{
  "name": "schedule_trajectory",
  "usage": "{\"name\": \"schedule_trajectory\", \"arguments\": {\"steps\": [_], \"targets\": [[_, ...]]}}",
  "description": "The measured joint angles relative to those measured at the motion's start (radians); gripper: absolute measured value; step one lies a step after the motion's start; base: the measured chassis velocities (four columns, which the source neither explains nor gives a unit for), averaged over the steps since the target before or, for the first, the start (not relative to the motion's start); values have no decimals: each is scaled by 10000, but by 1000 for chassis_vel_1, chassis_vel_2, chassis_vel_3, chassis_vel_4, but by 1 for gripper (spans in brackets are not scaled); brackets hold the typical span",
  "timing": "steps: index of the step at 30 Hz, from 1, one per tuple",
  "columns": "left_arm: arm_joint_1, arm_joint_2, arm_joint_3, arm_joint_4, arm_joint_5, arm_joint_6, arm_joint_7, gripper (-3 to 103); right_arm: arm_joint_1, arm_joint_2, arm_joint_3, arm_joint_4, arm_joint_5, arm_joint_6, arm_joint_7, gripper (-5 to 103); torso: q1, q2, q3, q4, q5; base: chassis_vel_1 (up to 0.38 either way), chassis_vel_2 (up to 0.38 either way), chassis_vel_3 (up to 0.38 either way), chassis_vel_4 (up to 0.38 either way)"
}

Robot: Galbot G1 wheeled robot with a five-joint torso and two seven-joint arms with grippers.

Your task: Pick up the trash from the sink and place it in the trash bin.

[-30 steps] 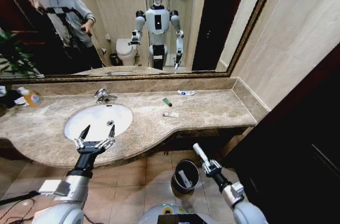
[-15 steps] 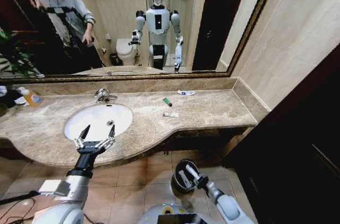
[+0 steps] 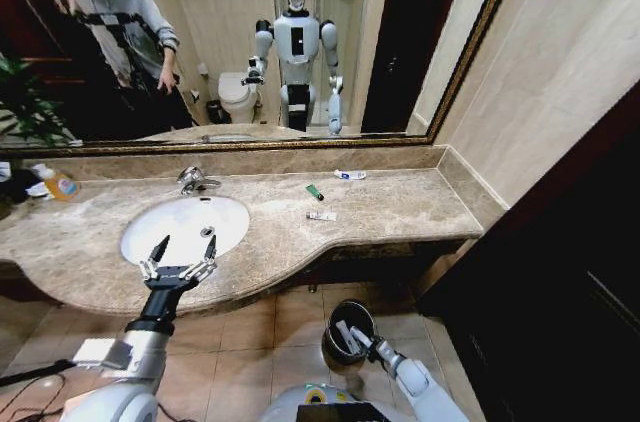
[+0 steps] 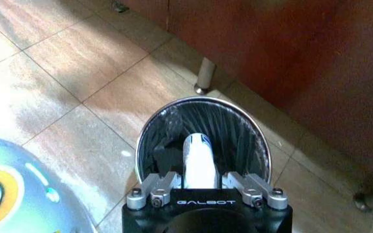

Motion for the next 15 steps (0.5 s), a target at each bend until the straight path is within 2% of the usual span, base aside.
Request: {"name": "schedule_trajectory", "arguments": {"steps": [3,4,6,7,9,12,13,15], "targets": [[0,0,0,0,0,-1,0,100,340,155,-209,-368,-134,70,13,27,0,0,0,0,0,0,0,0,0],[0,0,0,0,0,0,0,100,421,192,-240,-450,-188,82,24,24,0,0,0,0,-1,0,0,0,0],[0,0,0,0,0,0,0,100,488,224,-256,-511,-243,91,26,27,0,0,0,0,-1,0,0,0,0],[0,0,0,0,0,0,0,100,531,240,-273,-542,-300,93,20,33,0,0,0,0,0,0,0,0,0],[0,0,0,0,0,0,0,100,550,243,-287,-548,-315,93,20,33,0,0,0,0,-1,0,0,0,0],[0,0,0,0,0,0,0,100,576,243,-321,-538,-321,92,30,50,0,0,0,0,0,0,0,0,0],[0,0,0,0,0,0,0,100,576,243,-321,-538,-321,92,30,50,0,0,0,0,0,0,0,0,0],[0,0,0,0,0,-1,0,100,549,225,-317,-499,-318,89,39,61,-1,0,-1,0,-1,0,0,0,0]]}}
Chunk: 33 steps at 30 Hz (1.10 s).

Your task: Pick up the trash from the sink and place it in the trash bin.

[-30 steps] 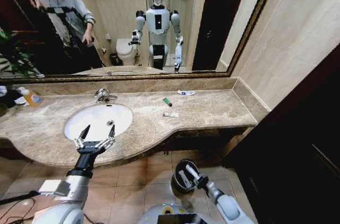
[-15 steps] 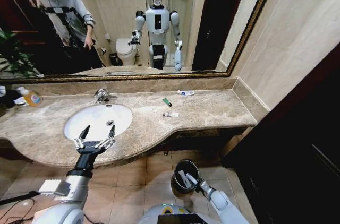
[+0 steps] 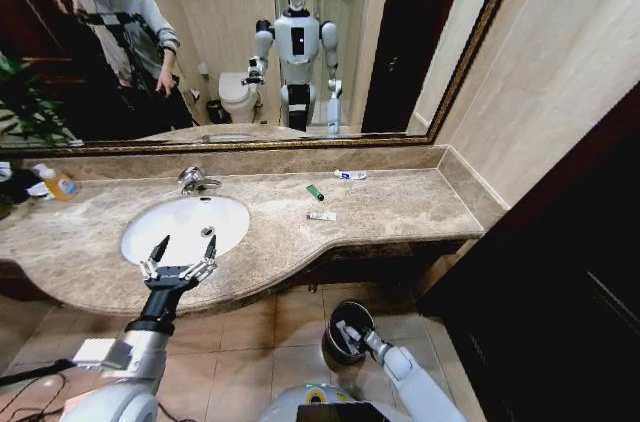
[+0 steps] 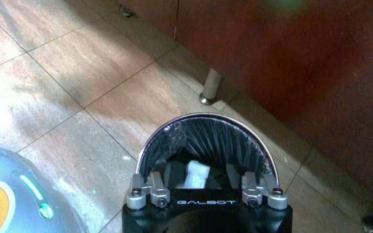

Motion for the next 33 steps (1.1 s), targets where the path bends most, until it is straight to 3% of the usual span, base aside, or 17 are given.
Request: {"name": "schedule_trajectory", "arguments": {"steps": [6,10,26,31,33], "targets": [[0,0,0,0,0,1,0,100,-120,-72,61,151,53,-18,12,78,0,0,0,0,0,0,0,0,0],[0,-1,0,-1,0,0,0,100,-305,-133,167,345,140,-46,32,97,0,0,0,0,1,0,0,0,0],[0,0,0,0,0,0,0,100,-701,-211,344,897,374,-72,65,100,0,0,0,0,2,0,0,0,0],[0,0,0,0,0,0,0,100,-1132,-251,851,1986,1872,-315,385,100,0,0,0,0,3,0,0,0,0],[0,0,0,0,0,0,0,100,-1571,-482,1194,3025,3081,-504,736,100,0,0,0,0,1,0,0,0,0]]}}
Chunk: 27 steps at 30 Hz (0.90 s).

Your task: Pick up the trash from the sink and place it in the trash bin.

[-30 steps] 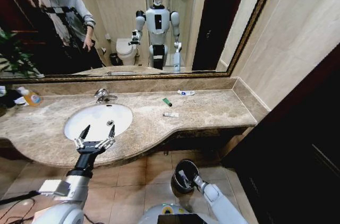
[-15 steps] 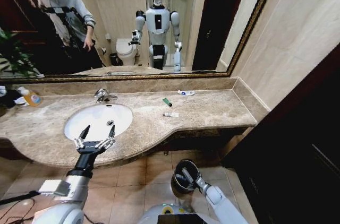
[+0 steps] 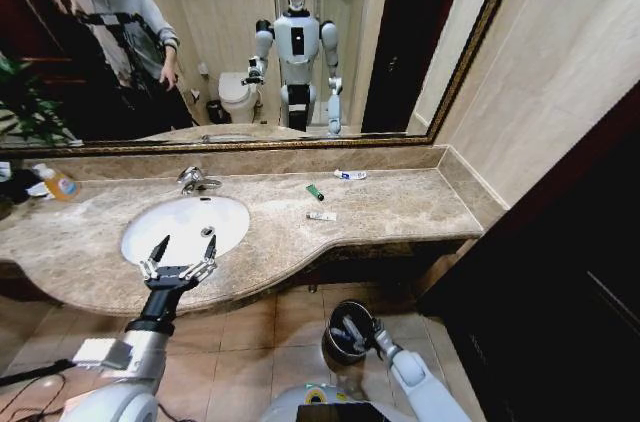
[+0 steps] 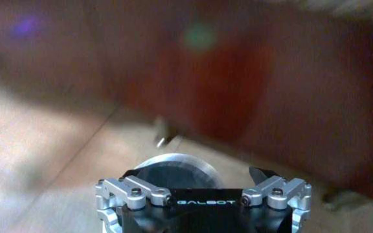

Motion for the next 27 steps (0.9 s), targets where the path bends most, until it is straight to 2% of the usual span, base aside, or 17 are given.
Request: {"name": "schedule_trajectory", "arguments": {"steps": [1,4,6,8,10,13,15,16,17,20,22,27], "targets": [[0,0,0,0,0,0,0,100,0,0,0,0,0,0,0,100,0,0,0,0,0,0,0,0,0],[1,-1,0,0,0,0,0,100,-955,-386,904,1929,1552,-260,697,100,0,0,0,0,-4,0,0,0,0],[0,0,2,0,0,0,1,100,-1194,-401,1125,2385,1748,-326,802,100,0,0,0,-2,-3,0,0,0,0],[0,0,1,0,1,0,4,100,-2027,-327,1780,3808,2112,-457,1117,100,0,1,-1,0,-1,0,0,0,0],[0,0,1,0,0,0,2,100,-2422,-221,2010,4415,2190,-496,1223,100,0,1,0,0,-3,0,0,0,0],[1,0,0,0,0,0,0,100,-4035,367,2784,6495,2232,-383,1473,100,0,1,-1,-1,-1,0,0,0,0],[0,0,1,0,0,0,0,100,-4332,500,2902,6832,2232,-322,1489,100,-1,1,-1,-1,-3,0,0,0,0],[0,0,1,0,0,0,1,100,-5099,871,3180,7798,2222,27,1517,100,-1,1,-1,-3,-2,0,0,0,0],[0,0,1,0,0,0,1,100,-5099,871,3180,7798,2222,27,1517,100,-1,1,-1,-3,-2,0,0,0,0],[0,0,1,0,0,0,1,100,-5863,1271,3308,8980,2199,830,1543,100,-2,3,-2,-2,-3,0,0,0,0],[0,0,0,0,0,0,1,100,-5948,1266,3268,9232,2202,967,1545,100,-2,3,-1,-2,-2,0,0,0,0],[0,0,0,0,0,0,1,100,-5552,687,3126,9728,2785,1046,1663,100,-1,2,0,-1,1,0,0,0,0]]}}
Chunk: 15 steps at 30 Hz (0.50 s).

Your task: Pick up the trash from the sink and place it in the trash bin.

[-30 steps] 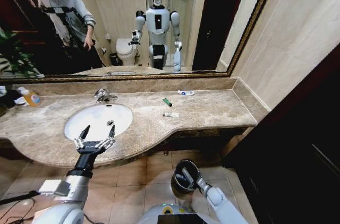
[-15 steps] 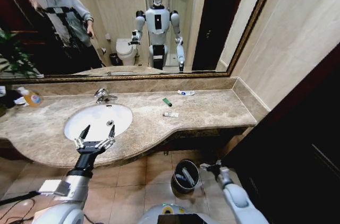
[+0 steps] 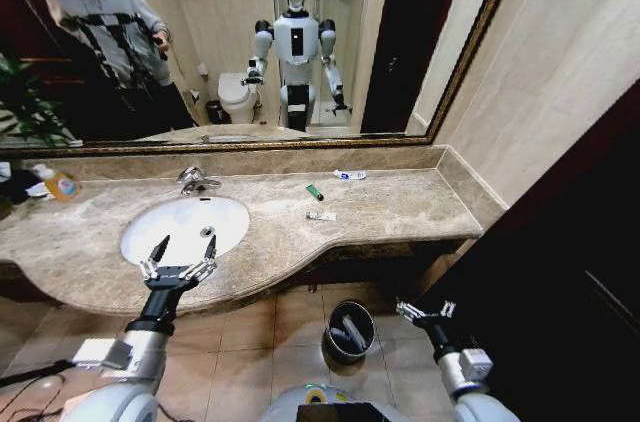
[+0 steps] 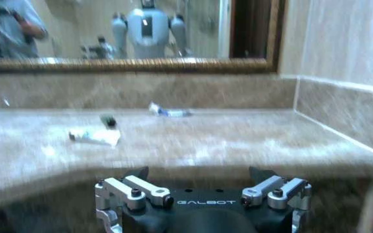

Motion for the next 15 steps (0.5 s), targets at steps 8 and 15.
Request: {"name": "schedule_trajectory", "arguments": {"steps": [8,15], "targets": [[0,0,0,0,0,0,0,100,945,-932,14,44,1150,-184,346,100,2,-2,1,1,1,0,0,0,0],[0,1,0,0,0,0,0,100,1744,-696,-694,133,536,-399,57,100,1,-1,0,-1,-2,0,0,0,0]]}}
